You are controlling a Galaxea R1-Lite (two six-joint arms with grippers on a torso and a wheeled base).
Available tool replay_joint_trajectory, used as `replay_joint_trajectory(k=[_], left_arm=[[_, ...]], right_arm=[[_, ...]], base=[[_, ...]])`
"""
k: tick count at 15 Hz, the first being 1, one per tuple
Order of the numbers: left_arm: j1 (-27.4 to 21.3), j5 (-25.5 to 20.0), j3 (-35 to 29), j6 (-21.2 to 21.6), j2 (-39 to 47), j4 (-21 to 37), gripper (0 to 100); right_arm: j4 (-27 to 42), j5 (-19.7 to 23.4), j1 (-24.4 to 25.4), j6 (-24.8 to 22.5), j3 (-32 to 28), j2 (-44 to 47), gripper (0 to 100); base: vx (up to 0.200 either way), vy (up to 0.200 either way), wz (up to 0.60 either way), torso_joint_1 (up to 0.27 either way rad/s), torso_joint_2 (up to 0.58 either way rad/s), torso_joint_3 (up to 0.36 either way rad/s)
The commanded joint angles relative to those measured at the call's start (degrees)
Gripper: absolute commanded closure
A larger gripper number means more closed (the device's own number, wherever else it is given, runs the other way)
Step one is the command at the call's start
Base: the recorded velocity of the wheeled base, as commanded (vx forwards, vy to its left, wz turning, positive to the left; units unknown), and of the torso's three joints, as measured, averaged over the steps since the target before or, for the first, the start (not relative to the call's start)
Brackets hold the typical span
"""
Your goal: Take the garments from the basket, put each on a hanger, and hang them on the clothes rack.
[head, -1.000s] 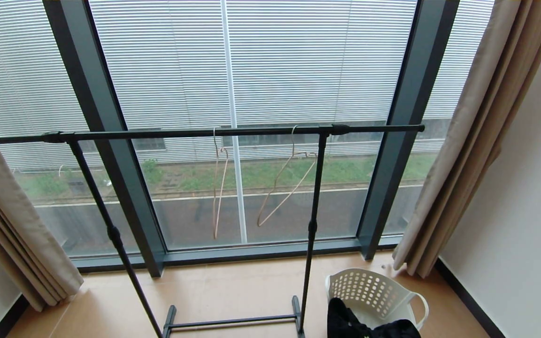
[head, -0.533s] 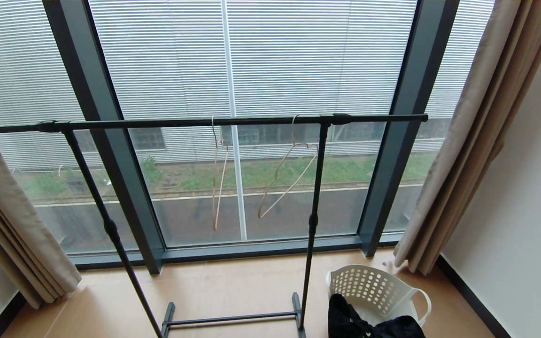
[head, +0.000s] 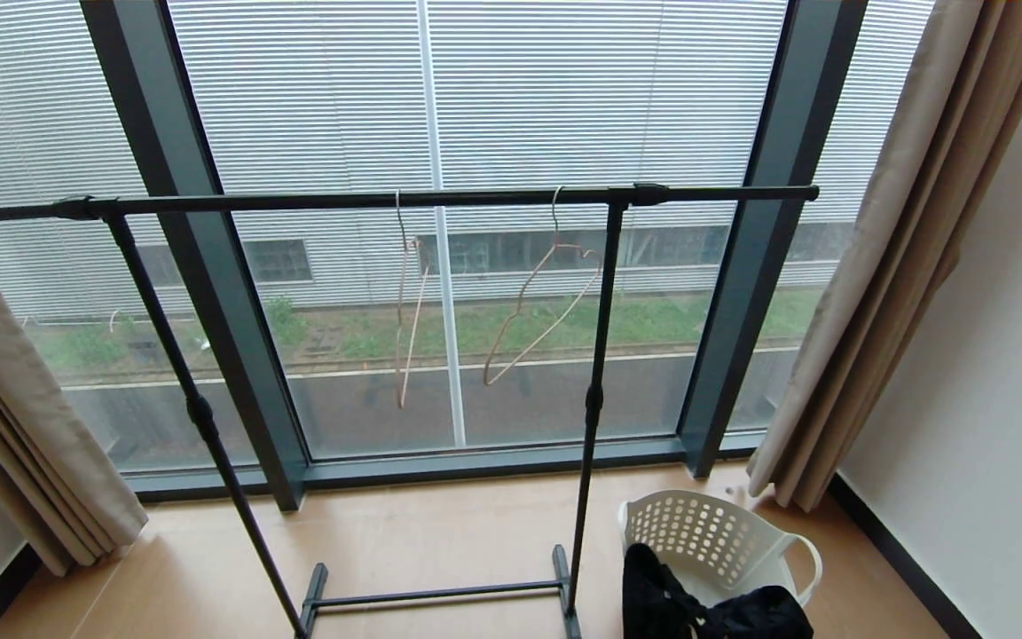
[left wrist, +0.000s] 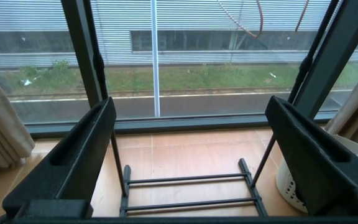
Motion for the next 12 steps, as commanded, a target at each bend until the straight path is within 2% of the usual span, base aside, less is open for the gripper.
replay_joint_trajectory(k=[1,12], left_arm=[[0.0,0.0,-0.1,0.0,0.0,0.0,0],[0.0,0.0,-0.1,0.0,0.0,0.0,0]], right_arm=[[0.0,0.0,0.0,0.0,0.1,0.0,0],[0.0,0.0,0.0,0.0,0.1,0.0,0]], base=[[0.000,0.000,0.00,-0.173,0.39,0.222],[0.000,0.000,0.00,-0.212,0.52,0.310]])
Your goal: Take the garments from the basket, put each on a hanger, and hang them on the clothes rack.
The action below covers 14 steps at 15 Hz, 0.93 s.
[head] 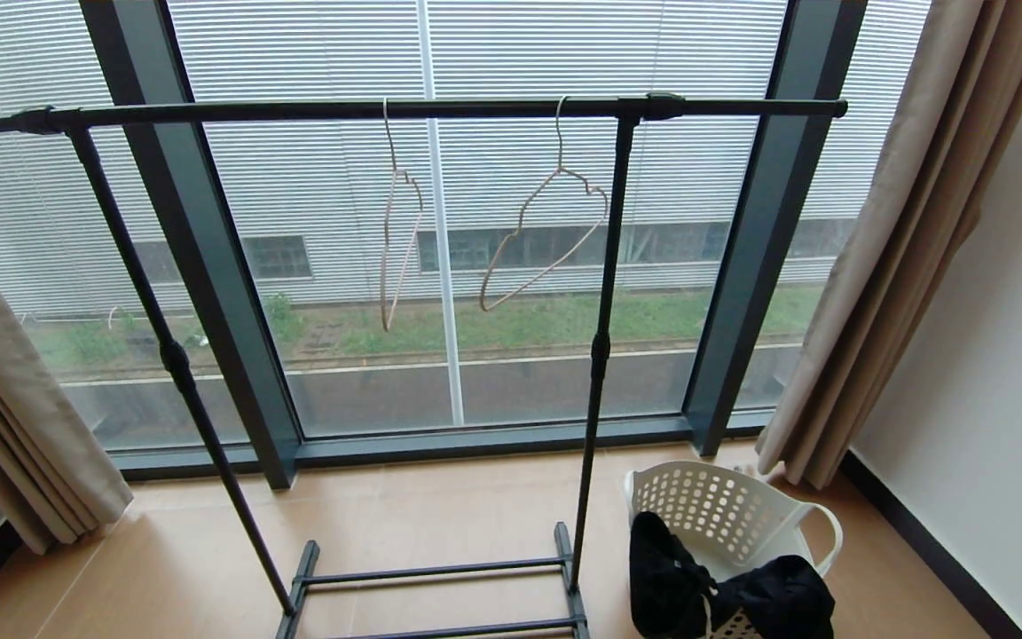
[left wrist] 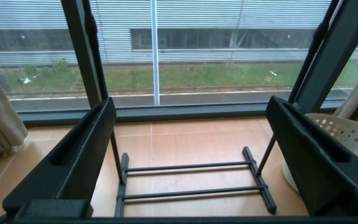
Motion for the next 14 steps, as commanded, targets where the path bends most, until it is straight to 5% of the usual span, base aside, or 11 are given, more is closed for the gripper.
replay_joint_trajectory(k=[1,14], left_arm=[[0.0,0.0,-0.1,0.0,0.0,0.0,0],[0.0,0.0,-0.1,0.0,0.0,0.0,0]], right_arm=[[0.0,0.0,0.0,0.0,0.0,0.0,0],[0.0,0.0,0.0,0.0,0.0,0.0,0]], base=[[0.000,0.000,0.00,-0.188,0.51,0.330],[0.000,0.000,0.00,-0.138,0.48,0.342]])
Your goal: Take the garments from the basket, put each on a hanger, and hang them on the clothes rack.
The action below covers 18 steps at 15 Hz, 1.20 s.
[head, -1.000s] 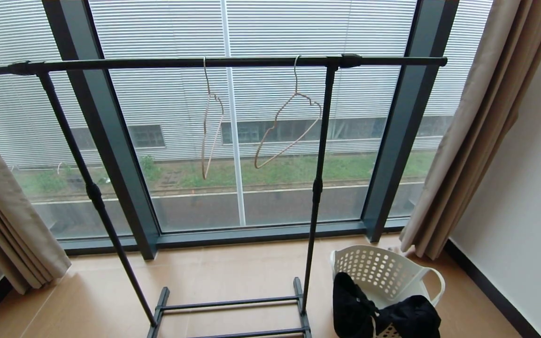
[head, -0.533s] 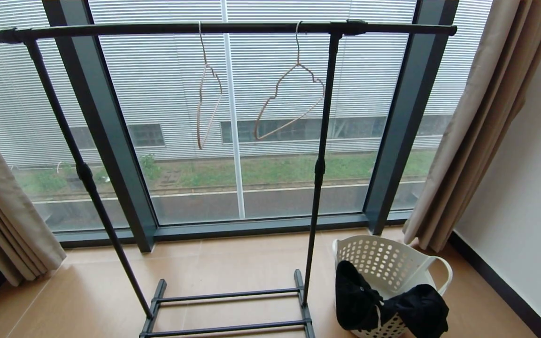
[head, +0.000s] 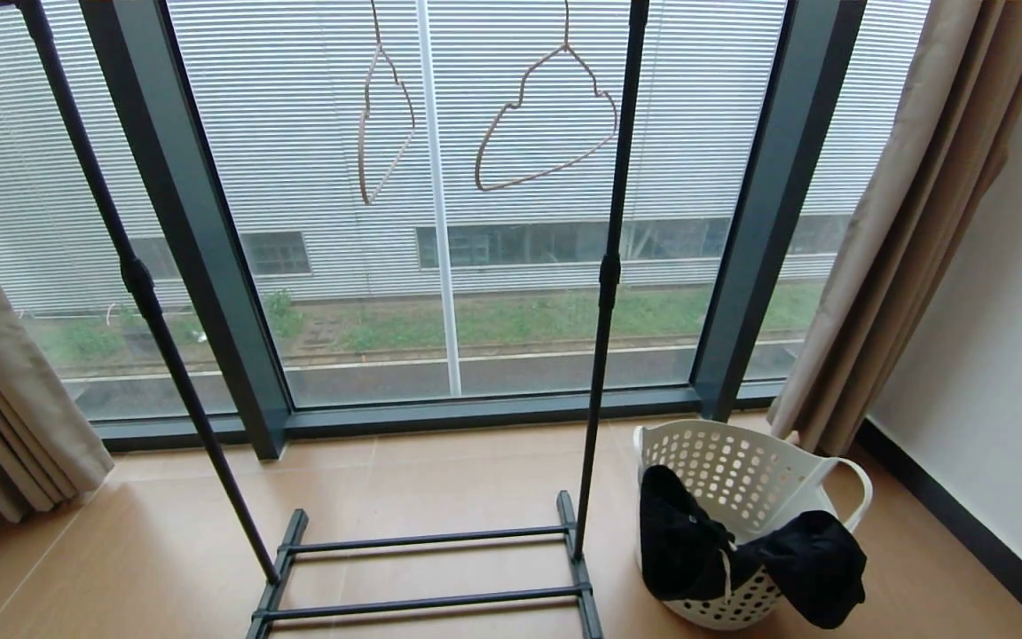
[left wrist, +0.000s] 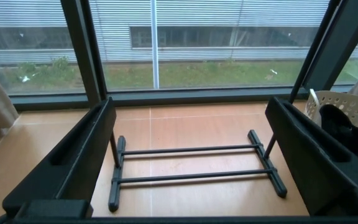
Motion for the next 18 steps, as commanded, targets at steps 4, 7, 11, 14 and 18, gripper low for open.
replay_joint_trajectory(k=[4,7,11,14,18], left_arm=[[0.0,0.0,0.0,0.0,0.0,0.0,0],[0.0,0.0,0.0,0.0,0.0,0.0,0],[0.0,0.0,0.0,0.0,0.0,0.0,0],[0.0,0.0,0.0,0.0,0.0,0.0,0],[0.0,0.1,0.0,0.0,0.0,0.0,0]], right_arm=[[0.0,0.0,0.0,0.0,0.0,0.0,0],[0.0,0.0,0.0,0.0,0.0,0.0,0],[0.0,0.0,0.0,0.0,0.0,0.0,0],[0.0,0.0,0.0,0.0,0.0,0.0,0],[0.0,0.0,0.0,0.0,0.0,0.0,0]], base=[[0.000,0.000,0.00,-0.034,0.38,0.331],[0.000,0.000,0.00,0.000,0.00,0.000],[0.000,0.000,-0.30,-0.009,0.08,0.076],[0.000,0.000,-0.60,-0.002,0.02,0.020],[0.000,0.000,-0.15,0.001,0.00,0.001]])
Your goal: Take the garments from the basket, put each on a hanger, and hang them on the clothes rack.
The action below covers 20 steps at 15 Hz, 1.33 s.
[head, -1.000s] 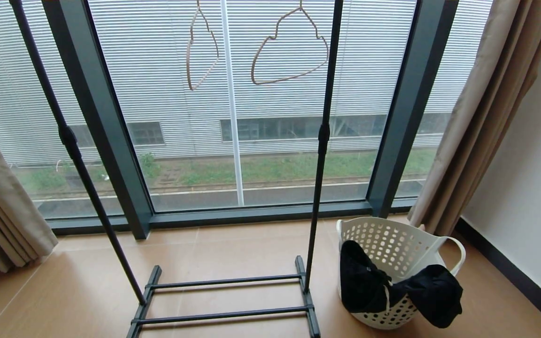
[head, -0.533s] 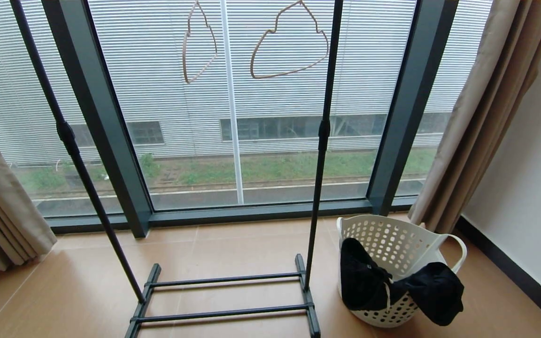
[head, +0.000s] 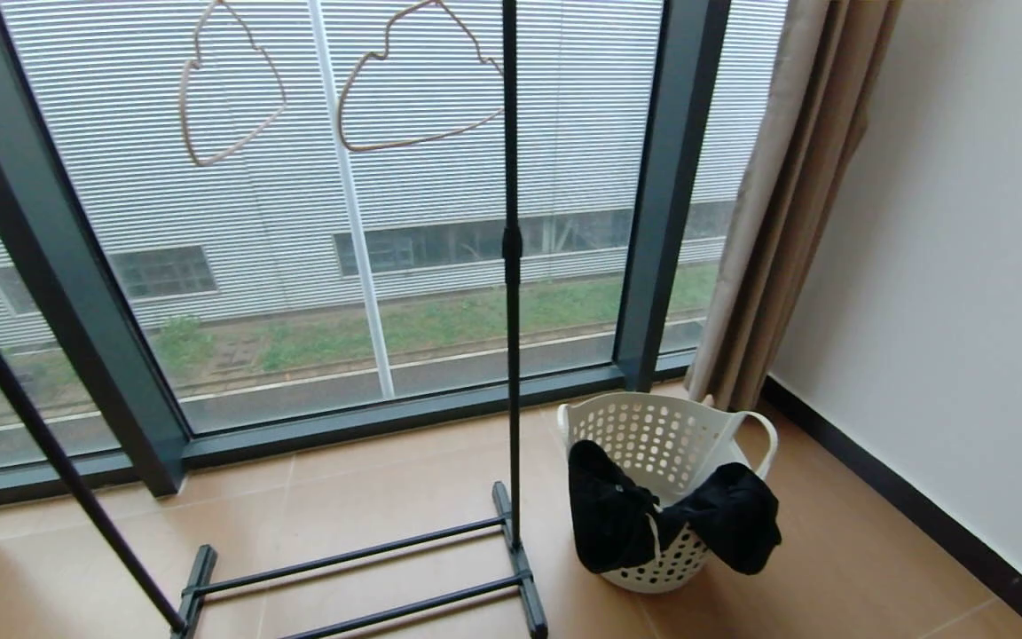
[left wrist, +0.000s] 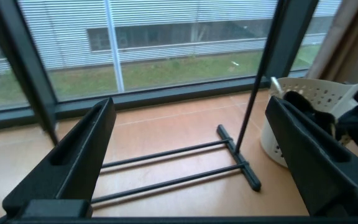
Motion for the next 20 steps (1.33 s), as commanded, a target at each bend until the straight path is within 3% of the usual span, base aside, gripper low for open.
replay_joint_trajectory(k=[1,11,15,20], left_arm=[[0.0,0.0,0.0,0.0,0.0,0.0,0],[0.0,-0.1,-0.1,0.0,0.0,0.0,0],[0.0,0.0,0.0,0.0,0.0,-0.1,0],[0.0,0.0,0.0,0.2,0.0,-0.2,0]], right_arm=[[0.0,0.0,0.0,0.0,0.0,0.0,0],[0.0,0.0,0.0,0.0,0.0,0.0,0],[0.0,0.0,0.0,0.0,0.1,0.0,0],[0.0,0.0,0.0,0.1,0.0,0.0,0]], base=[[0.000,0.000,0.00,0.000,0.00,0.000],[0.000,0.000,0.00,0.000,0.00,0.000],[0.200,0.000,0.00,0.001,0.00,0.002],[0.000,0.000,0.00,0.000,0.00,0.000]])
